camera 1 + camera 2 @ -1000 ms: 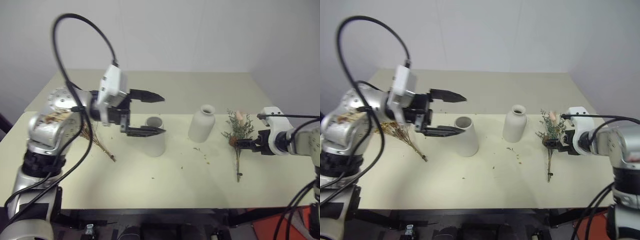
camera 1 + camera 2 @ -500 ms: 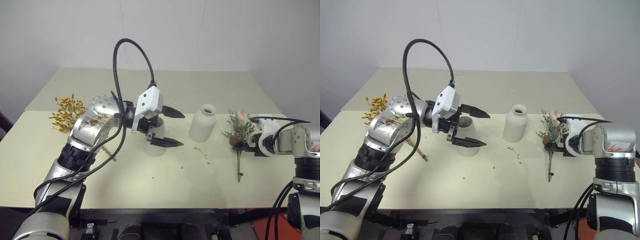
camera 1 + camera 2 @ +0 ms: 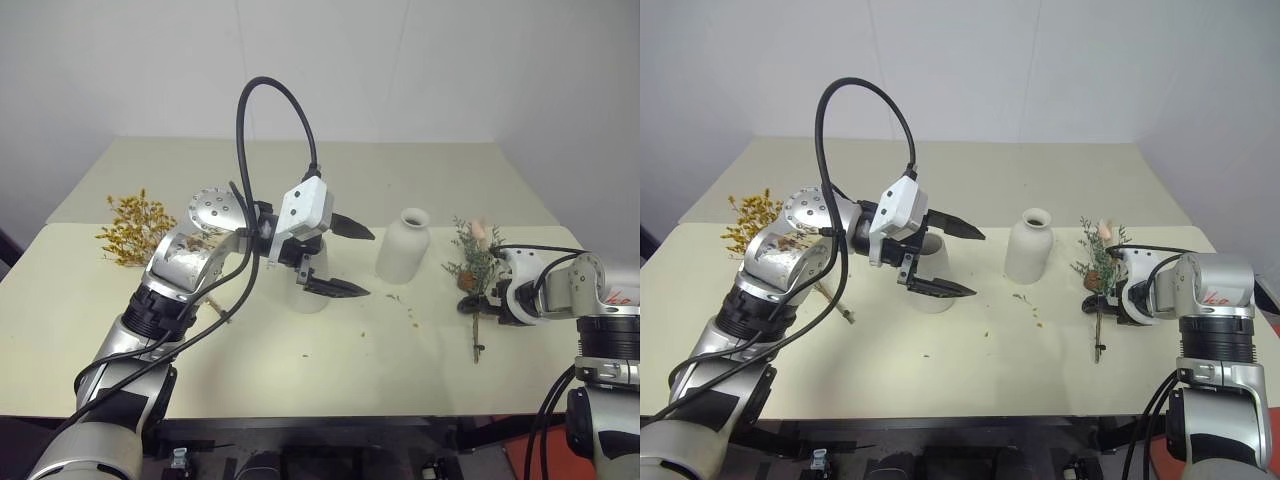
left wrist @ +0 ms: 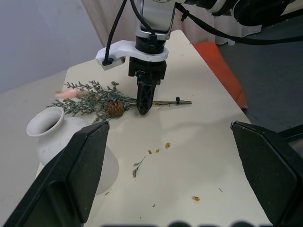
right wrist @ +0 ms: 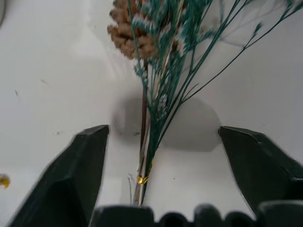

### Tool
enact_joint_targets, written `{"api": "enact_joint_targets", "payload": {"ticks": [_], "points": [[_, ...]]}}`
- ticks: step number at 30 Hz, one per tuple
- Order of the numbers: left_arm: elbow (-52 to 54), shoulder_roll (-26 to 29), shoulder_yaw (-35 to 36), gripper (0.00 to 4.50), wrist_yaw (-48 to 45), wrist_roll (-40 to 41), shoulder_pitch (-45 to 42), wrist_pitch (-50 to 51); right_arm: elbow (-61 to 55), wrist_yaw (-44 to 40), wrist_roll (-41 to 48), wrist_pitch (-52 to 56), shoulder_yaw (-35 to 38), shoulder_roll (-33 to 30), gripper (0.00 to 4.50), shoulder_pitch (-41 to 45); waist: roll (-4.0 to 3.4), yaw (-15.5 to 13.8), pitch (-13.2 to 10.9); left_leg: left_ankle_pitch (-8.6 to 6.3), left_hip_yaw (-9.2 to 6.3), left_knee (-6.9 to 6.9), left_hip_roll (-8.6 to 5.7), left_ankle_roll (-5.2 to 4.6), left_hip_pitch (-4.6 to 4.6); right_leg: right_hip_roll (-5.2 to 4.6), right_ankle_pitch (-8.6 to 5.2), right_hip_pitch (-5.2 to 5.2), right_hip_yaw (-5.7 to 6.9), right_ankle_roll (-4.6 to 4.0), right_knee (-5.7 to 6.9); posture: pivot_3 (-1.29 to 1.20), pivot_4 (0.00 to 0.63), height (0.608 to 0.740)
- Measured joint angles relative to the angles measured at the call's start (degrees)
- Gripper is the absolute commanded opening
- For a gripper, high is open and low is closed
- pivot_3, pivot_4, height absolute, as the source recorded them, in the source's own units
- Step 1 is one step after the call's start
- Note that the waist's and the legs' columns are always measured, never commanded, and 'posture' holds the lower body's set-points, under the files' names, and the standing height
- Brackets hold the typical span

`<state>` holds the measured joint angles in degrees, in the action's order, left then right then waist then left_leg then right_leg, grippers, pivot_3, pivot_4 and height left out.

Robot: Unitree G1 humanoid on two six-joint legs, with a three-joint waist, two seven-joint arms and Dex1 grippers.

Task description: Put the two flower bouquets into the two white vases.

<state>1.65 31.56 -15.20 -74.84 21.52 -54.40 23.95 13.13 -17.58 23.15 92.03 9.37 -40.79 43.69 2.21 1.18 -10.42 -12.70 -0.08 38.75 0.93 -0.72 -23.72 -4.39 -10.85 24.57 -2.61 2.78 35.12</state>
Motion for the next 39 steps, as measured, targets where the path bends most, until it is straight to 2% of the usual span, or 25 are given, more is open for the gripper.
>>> {"api": "enact_joint_targets", "payload": {"ticks": [9,10,20,26,29,33,36,39], "points": [[0.1,1.1,0.2,4.5,0.1,-0.2,0.0,0.1,1.3,-1.0,-0.3,0.0,0.0,0.0,0.17,0.0,0.0,0.1,0.0,0.0,-0.01,0.01,0.01,0.0,0.06,0.02,0.0,-0.04,0.0,0.0,0.03,0.0,0.15,0.74],[0.1,1.2,0.3,4.5,0.1,-0.4,0.0,0.1,1.4,-1.1,-0.3,0.0,0.0,0.0,0.03,0.0,0.0,0.1,0.0,0.0,0.0,0.01,0.01,0.0,0.07,0.02,0.0,-0.04,0.0,0.0,0.03,0.0,0.15,0.74],[0.1,1.6,0.6,4.5,0.5,-1.1,0.0,0.1,-0.9,0.0,-0.9,0.0,3.1,1.6,0.03,-0.4,-0.02,0.0,0.0,0.0,-0.01,0.0,0.01,0.0,0.08,0.02,0.0,-0.05,0.0,0.01,0.03,0.0,0.15,0.74],[0.3,2.8,2.3,4.5,1.2,-1.1,0.0,1.5,-13.6,4.5,-3.4,-0.1,11.3,2.9,0.03,-0.8,-0.09,-0.1,0.0,0.0,-0.02,-0.02,0.01,0.0,0.0,0.0,-0.01,0.01,0.01,0.02,0.01,0.0,0.15,0.74],[0.3,3.6,2.8,4.5,1.3,-1.1,0.0,2.7,-21.4,5.8,-3.9,-1.6,13.1,4.6,0.03,-1.4,-0.09,0.0,0.0,0.0,-0.04,-0.01,0.02,0.0,0.01,0.02,-0.04,0.01,0.01,0.06,0.03,0.0,0.15,0.74],[0.4,4.3,3.2,4.5,1.3,-1.0,0.0,3.8,-29.8,8.4,-5.2,-8.4,13.4,9.6,0.03,-3.5,-0.11,0.1,-0.1,0.0,-0.04,0.01,0.02,0.0,0.04,0.02,-0.1,0.01,0.01,0.16,0.11,0.0,0.15,0.74],[0.3,4.5,3.7,4.5,1.4,-1.0,0.0,4.3,-33.8,10.2,-7.4,-21.8,13.1,13.1,0.03,-6.5,-0.13,-0.1,-0.1,0.0,-0.04,0.02,0.01,0.0,0.04,0.02,-0.15,0.01,0.02,0.25,0.09,0.0,0.15,0.74],[0.0,4.4,3.9,4.5,1.8,-1.1,-0.6,4.9,-34.2,12.1,-7.6,-28.2,14.0,17.2,0.03,-4.5,-0.16,0.0,-0.1,0.0,-0.03,0.04,0.0,0.0,0.02,0.01,-0.07,0.02,0.0,0.14,0.1,0.0,0.15,0.74]]}}
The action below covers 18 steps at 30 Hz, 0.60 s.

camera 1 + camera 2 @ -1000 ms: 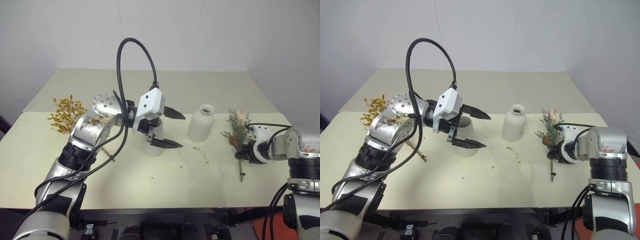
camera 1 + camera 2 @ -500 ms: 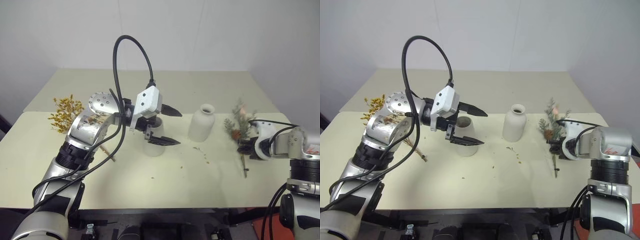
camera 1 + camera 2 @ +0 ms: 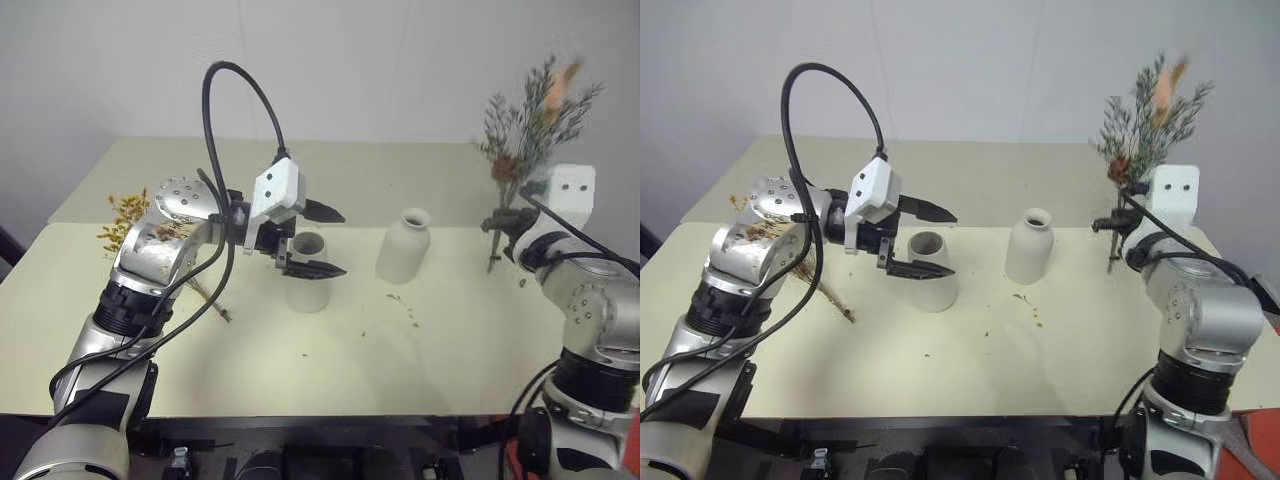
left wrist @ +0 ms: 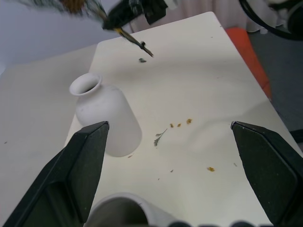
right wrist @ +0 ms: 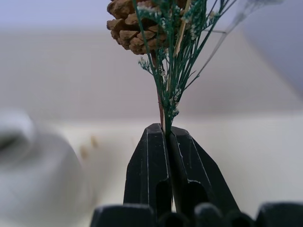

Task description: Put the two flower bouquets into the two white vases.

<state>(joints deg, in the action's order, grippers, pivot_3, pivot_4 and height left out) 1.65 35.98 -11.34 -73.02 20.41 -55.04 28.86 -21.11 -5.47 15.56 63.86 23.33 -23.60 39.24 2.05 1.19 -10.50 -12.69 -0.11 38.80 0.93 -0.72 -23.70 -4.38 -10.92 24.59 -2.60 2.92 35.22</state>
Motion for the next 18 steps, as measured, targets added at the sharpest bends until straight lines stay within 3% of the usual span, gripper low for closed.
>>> {"api": "enact_joint_targets", "payload": {"ticks": [6,18], "points": [[-0.2,0.1,0.2,4.5,0.4,0.0,-0.7,0.2,1.3,2.2,-0.9,-9.8,-1.6,3.2,0.03,5.4,-0.04,0.1,0.0,0.0,-0.01,-0.06,0.03,0.0,0.03,0.03,0.06,0.01,0.01,-0.14,0.01,0.0,0.15,0.74],[-0.2,2.0,2.0,4.5,1.0,0.1,-0.4,1.3,11.7,2.2,-3.0,-30.7,-11.7,12.7,0.03,6.5,-0.09,1.2,-0.1,0.0,-0.03,-0.06,0.02,0.0,0.02,0.01,0.07,0.03,0.01,-0.15,0.04,0.0,0.15,0.74]]}}
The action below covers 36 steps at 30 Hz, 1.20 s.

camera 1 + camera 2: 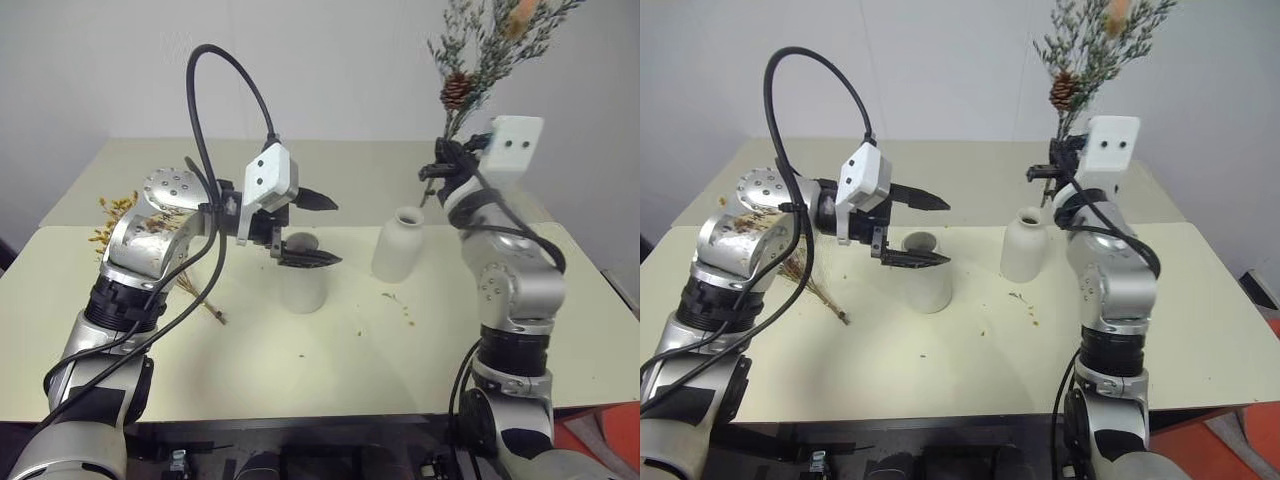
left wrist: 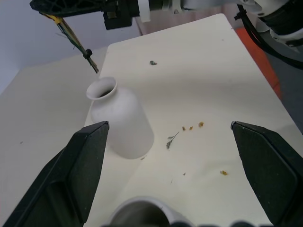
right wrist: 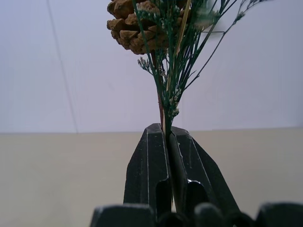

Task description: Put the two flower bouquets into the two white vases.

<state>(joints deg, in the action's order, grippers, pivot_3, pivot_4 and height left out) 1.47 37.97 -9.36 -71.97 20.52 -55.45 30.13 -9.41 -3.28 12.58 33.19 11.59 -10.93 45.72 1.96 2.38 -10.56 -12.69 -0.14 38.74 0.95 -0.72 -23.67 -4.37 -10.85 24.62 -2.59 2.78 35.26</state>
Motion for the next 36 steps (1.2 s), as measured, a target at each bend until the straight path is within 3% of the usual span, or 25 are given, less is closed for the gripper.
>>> {"api": "enact_joint_targets", "payload": {"ticks": [28,32,36], "points": [[0.3,0.7,1.2,4.5,2.6,1.1,0.3,3.8,4.8,-0.2,-0.6,-7.1,-4.0,1.8,0.03,-6.2,-0.01,0.1,0.0,0.02,0.03,0.01,-0.01,0.02,-0.09,0.04,-0.09,0.44,-0.13,-0.14,0.6,0.0,0.15,0.74],[0.3,0.7,1.2,4.5,2.7,1.1,0.3,3.8,4.0,-0.2,-0.5,-7.1,-4.0,1.9,1.13,-7.2,-0.01,0.1,0.0,0.02,0.02,0.01,-0.01,0.02,-0.09,0.04,-0.09,0.44,-0.13,-0.14,0.6,0.0,0.15,0.74],[0.3,0.7,1.2,4.5,2.7,1.1,0.3,3.8,2.0,-0.3,-0.8,-7.2,-4.7,2.0,2.55,-9.7,-0.01,0.1,0.0,0.02,0.03,0.01,-0.02,0.02,-0.09,0.04,-0.09,0.44,-0.14,-0.14,0.61,0.0,0.15,0.74]]}}
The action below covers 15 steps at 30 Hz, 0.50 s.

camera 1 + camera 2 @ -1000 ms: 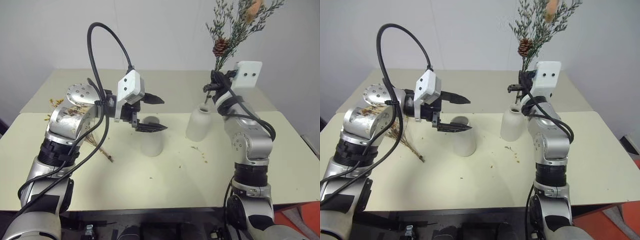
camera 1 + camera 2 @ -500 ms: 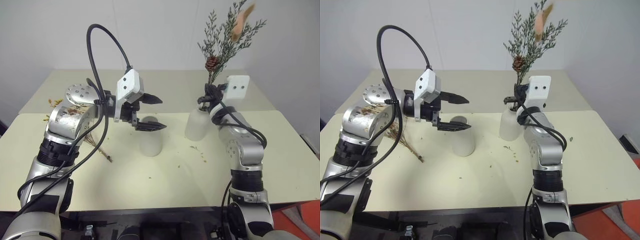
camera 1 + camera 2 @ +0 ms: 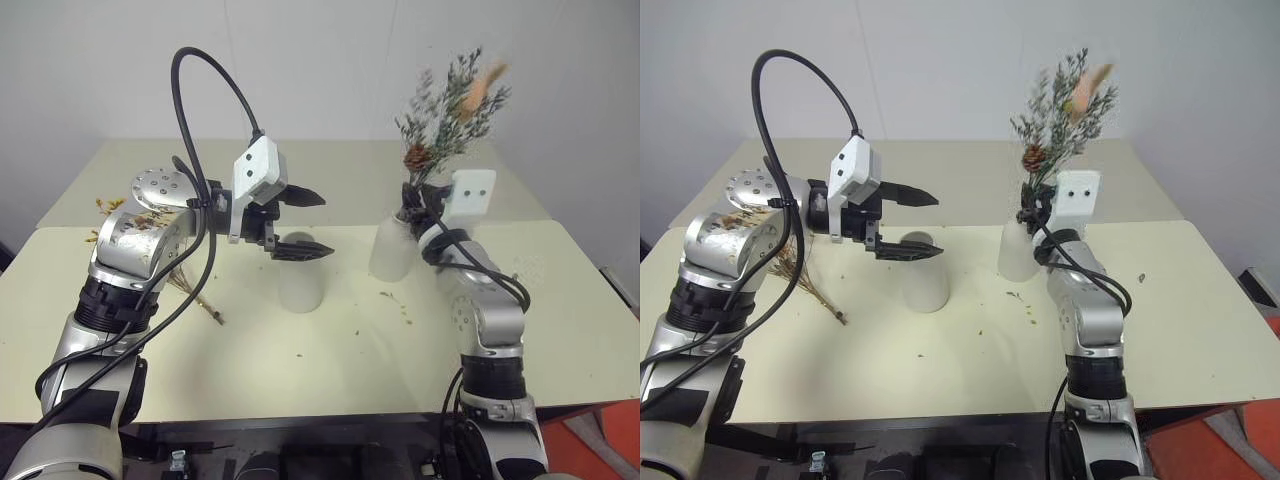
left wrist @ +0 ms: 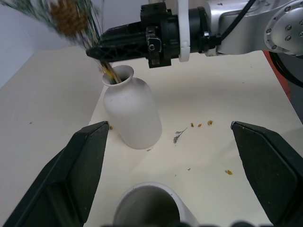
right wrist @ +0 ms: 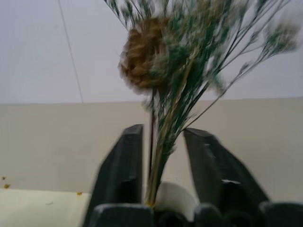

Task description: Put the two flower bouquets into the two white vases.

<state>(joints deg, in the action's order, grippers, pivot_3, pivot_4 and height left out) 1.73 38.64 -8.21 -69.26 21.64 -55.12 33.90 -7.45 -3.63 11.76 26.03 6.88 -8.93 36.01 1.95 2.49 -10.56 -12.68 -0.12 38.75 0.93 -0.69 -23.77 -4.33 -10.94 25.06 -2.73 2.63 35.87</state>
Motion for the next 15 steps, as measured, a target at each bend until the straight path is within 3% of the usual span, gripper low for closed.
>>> {"api": "enact_joint_targets", "payload": {"ticks": [6,15], "points": [[-0.2,0.0,0.0,4.5,0.1,-0.1,0.0,-0.1,-4.1,-1.3,-1.2,0.1,-2.3,-1.2,4.48,-3.0,0.0,0.0,0.0,0.0,0.0,0.0,0.0,0.0,0.0,0.01,-0.01,0.01,0.0,0.0,0.0,0.0,0.15,0.74],[-0.4,-0.3,0.7,4.5,1.1,0.2,0.0,-1.0,-12.9,-2.9,-2.1,3.7,-3.8,-5.6,4.48,-9.7,0.0,0.0,0.0,0.0,0.0,0.0,0.0,0.0,0.0,0.0,-0.03,0.01,0.0,0.0,0.01,0.0,0.15,0.74]]}}
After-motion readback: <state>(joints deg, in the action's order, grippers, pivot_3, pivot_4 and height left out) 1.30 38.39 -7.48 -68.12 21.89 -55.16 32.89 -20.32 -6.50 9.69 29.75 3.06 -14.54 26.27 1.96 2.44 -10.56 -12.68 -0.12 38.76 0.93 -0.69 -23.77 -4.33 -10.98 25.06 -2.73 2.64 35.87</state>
